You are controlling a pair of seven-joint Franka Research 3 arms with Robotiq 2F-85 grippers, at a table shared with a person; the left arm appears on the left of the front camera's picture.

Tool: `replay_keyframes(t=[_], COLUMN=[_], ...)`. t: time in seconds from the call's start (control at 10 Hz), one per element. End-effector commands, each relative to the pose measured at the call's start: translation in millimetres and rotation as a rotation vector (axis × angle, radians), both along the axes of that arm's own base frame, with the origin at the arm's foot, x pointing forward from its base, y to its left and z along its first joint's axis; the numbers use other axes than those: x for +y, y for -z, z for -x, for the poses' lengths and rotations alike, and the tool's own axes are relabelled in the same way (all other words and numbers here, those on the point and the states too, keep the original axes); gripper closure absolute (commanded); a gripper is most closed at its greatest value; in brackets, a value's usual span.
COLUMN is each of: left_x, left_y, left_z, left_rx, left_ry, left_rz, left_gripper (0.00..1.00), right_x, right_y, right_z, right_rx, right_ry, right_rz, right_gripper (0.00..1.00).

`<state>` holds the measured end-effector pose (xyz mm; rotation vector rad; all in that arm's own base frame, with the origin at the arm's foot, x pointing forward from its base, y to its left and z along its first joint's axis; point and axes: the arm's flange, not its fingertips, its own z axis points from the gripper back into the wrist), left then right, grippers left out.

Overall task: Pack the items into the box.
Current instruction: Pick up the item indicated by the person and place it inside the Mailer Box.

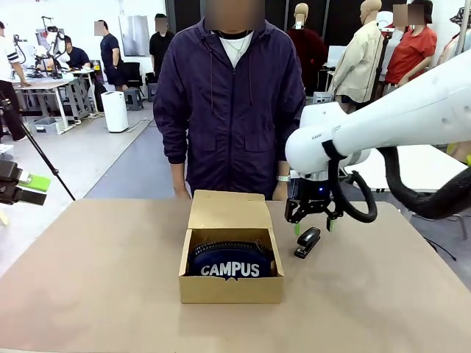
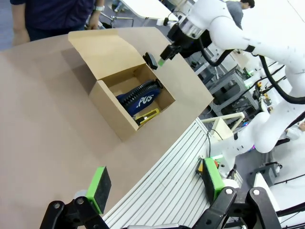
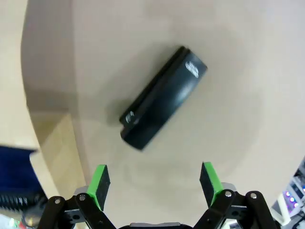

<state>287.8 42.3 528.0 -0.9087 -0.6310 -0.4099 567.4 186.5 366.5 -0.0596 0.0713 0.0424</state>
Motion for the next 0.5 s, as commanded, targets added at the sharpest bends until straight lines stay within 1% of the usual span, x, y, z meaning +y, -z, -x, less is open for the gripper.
replay_keyframes(t=[0.0, 0.2, 0.3, 0.4], left_x=[1.8, 1.8, 1.8, 1.8], left_y=[0.3, 0.3, 0.3, 0.3], left_z=[-0.1, -0.1, -0.1, -0.1], left_rx=[-0.012, -0.012, -0.012, -0.012], left_ry=[0.010, 0.010, 0.010, 0.010], left_rz=[0.000, 0.000, 0.000, 0.000], left_gripper=[0.00, 0.00, 0.00, 0.00], right_x=[4.6, 5.9, 4.4, 1.8], right_y=[3.5, 8.8, 12.9, 13.3], right_z=[-15.1, -18.2, -19.9, -22.3], right_rx=[-0.012, 0.001, 0.024, 0.056], right_ry=[0.045, 0.083, 0.190, 0.428], right_rz=[0.031, 0.038, 0.040, 0.012], right_gripper=[0.00, 0.00, 0.00, 0.00])
